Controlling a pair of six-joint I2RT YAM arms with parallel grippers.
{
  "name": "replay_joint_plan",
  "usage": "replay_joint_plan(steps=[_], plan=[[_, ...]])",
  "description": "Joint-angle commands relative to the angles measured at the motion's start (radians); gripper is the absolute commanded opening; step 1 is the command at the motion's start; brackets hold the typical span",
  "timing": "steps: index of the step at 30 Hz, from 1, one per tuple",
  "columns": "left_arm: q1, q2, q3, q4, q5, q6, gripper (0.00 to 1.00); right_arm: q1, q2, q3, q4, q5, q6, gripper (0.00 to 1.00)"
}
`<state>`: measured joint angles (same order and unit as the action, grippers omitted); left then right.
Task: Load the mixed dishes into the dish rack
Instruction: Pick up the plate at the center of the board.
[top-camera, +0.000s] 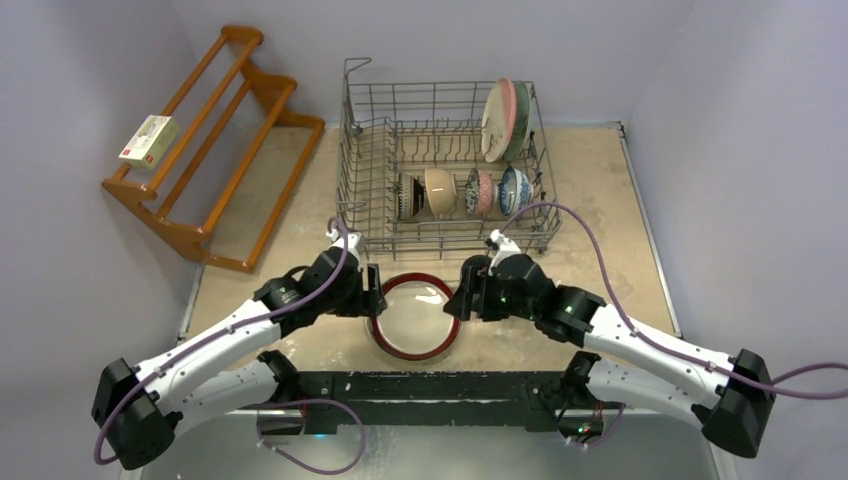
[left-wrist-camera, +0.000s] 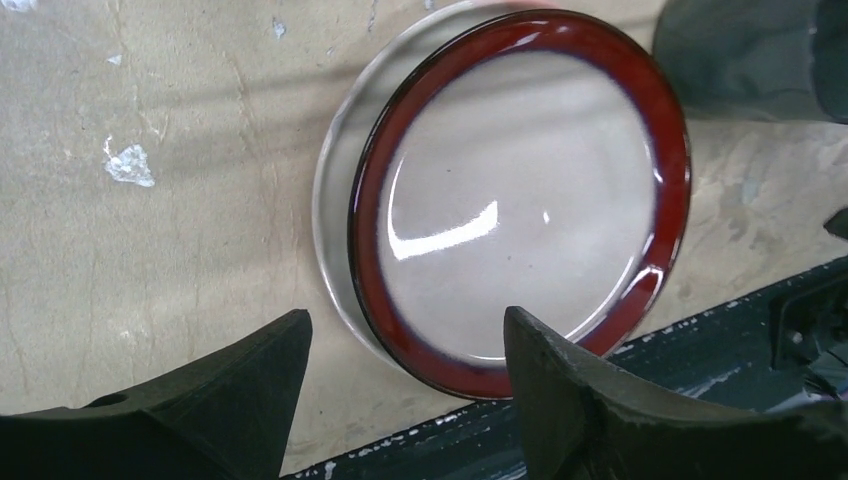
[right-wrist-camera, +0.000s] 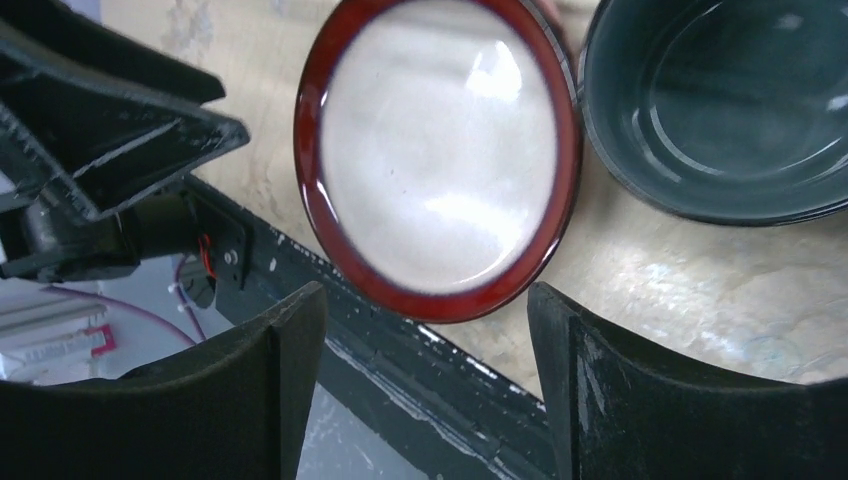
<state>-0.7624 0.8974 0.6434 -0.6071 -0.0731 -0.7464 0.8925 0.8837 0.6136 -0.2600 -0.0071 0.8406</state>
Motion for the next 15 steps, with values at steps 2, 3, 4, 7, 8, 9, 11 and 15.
replay_joint_plan(steps=[2, 3, 4, 7, 8, 9, 11, 15], plan=[[-0.013, 0.057, -0.048, 0.1, -0.038, -0.039, 0.65, 0.114, 0.053, -0.009, 0.012, 0.141, 0.119, 0.73], [-0.012, 0.07, -0.056, 0.109, -0.039, -0.041, 0.64, 0.13, 0.066, -0.01, 0.01, 0.155, 0.132, 0.72], [-0.012, 0.08, -0.064, 0.12, -0.041, -0.043, 0.63, 0.146, 0.076, -0.013, 0.009, 0.168, 0.146, 0.72], [-0.012, 0.109, -0.078, 0.142, -0.046, -0.048, 0.59, 0.175, 0.098, -0.026, 0.007, 0.203, 0.182, 0.69], [-0.012, 0.116, -0.081, 0.146, -0.051, -0.049, 0.57, 0.18, 0.102, -0.03, 0.009, 0.21, 0.19, 0.68], [-0.013, 0.123, -0.084, 0.15, -0.055, -0.049, 0.55, 0.182, 0.105, -0.035, 0.012, 0.213, 0.195, 0.68], [-0.012, 0.134, -0.091, 0.16, -0.063, -0.05, 0.51, 0.183, 0.111, -0.049, 0.019, 0.217, 0.206, 0.66], [-0.013, 0.153, -0.107, 0.187, -0.057, -0.05, 0.43, 0.184, 0.12, -0.062, 0.036, 0.217, 0.218, 0.64]])
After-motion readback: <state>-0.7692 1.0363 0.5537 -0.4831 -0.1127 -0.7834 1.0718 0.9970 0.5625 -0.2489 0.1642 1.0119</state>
